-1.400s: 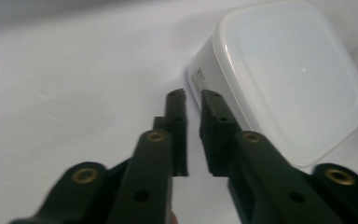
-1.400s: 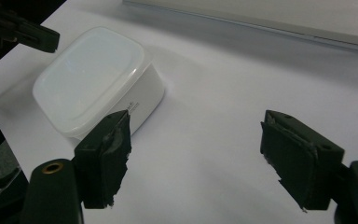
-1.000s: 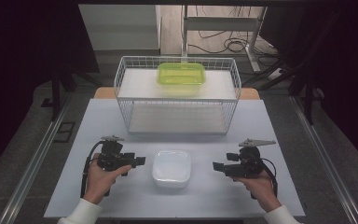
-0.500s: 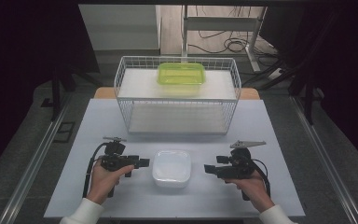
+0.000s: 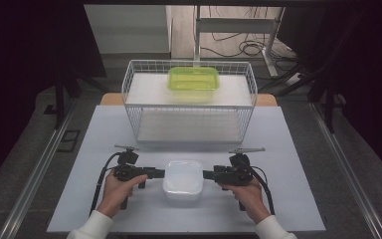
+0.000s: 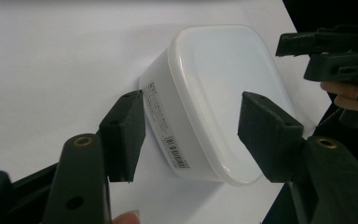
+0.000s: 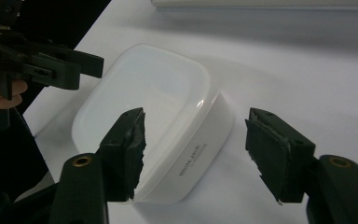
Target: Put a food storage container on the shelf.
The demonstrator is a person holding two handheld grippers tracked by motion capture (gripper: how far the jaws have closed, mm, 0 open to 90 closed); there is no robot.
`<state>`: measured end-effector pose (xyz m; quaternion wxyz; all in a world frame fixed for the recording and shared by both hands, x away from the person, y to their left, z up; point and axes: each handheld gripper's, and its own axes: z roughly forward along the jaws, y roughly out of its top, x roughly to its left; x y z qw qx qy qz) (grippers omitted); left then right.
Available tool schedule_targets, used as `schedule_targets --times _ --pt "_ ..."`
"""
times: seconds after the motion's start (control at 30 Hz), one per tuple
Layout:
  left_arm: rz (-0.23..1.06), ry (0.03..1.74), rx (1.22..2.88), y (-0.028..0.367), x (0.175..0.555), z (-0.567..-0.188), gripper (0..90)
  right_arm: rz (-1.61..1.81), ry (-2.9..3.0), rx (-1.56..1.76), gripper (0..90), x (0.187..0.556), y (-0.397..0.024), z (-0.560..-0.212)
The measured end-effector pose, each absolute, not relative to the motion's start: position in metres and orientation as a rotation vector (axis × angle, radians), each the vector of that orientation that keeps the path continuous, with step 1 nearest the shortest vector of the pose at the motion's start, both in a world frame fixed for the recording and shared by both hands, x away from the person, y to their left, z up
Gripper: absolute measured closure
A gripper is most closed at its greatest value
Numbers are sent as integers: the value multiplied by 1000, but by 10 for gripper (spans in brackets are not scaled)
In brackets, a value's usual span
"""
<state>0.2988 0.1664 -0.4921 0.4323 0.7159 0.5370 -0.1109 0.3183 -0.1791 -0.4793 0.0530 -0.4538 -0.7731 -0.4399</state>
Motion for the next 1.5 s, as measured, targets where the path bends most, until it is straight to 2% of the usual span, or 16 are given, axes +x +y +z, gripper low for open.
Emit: schedule_targets --times 0.53,0.8,1.0,1.5 --pt "-371 1351 1718 165 300 -502 520 -1285 -2232 -1353 526 322 -172 -496" --pt "-449 1347 1710 161 301 -507 658 -1279 -2179 -1355 613 321 -171 -497" --pt "-437 1363 1706 162 297 -504 688 -1281 -2025 -1418 680 321 -177 -502" --pt "-409 1324 1675 163 287 -497 776 -1345 -2064 -1385 759 315 -182 -493"
